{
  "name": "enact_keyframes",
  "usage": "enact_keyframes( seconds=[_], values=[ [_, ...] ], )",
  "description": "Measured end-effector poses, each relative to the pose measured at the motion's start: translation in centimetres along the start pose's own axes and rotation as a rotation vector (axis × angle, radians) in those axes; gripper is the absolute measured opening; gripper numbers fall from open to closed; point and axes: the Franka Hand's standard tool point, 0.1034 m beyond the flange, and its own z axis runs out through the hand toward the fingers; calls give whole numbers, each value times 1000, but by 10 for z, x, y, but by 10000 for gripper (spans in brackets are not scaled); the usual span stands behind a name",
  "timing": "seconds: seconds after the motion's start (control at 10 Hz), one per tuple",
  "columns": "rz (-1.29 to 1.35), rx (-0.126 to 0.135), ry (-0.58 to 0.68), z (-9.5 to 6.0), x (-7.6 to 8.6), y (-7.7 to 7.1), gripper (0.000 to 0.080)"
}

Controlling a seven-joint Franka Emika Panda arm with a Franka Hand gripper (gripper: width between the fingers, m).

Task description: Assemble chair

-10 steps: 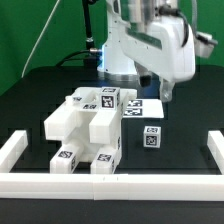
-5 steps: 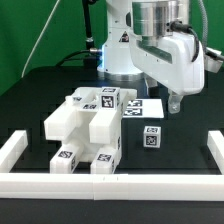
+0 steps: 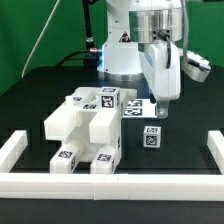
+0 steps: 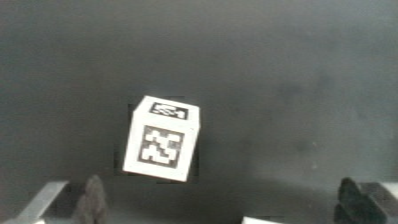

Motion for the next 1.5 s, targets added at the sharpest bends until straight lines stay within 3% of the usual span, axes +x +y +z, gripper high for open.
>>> enact_keyframes(
  seconds=[0.5, 0.8, 1.5],
  values=[
    [0, -8, -1, 2, 0, 1, 649],
    [114, -48, 7, 20, 2, 23, 649],
    [96, -88, 48, 53, 2, 36, 649]
  ],
)
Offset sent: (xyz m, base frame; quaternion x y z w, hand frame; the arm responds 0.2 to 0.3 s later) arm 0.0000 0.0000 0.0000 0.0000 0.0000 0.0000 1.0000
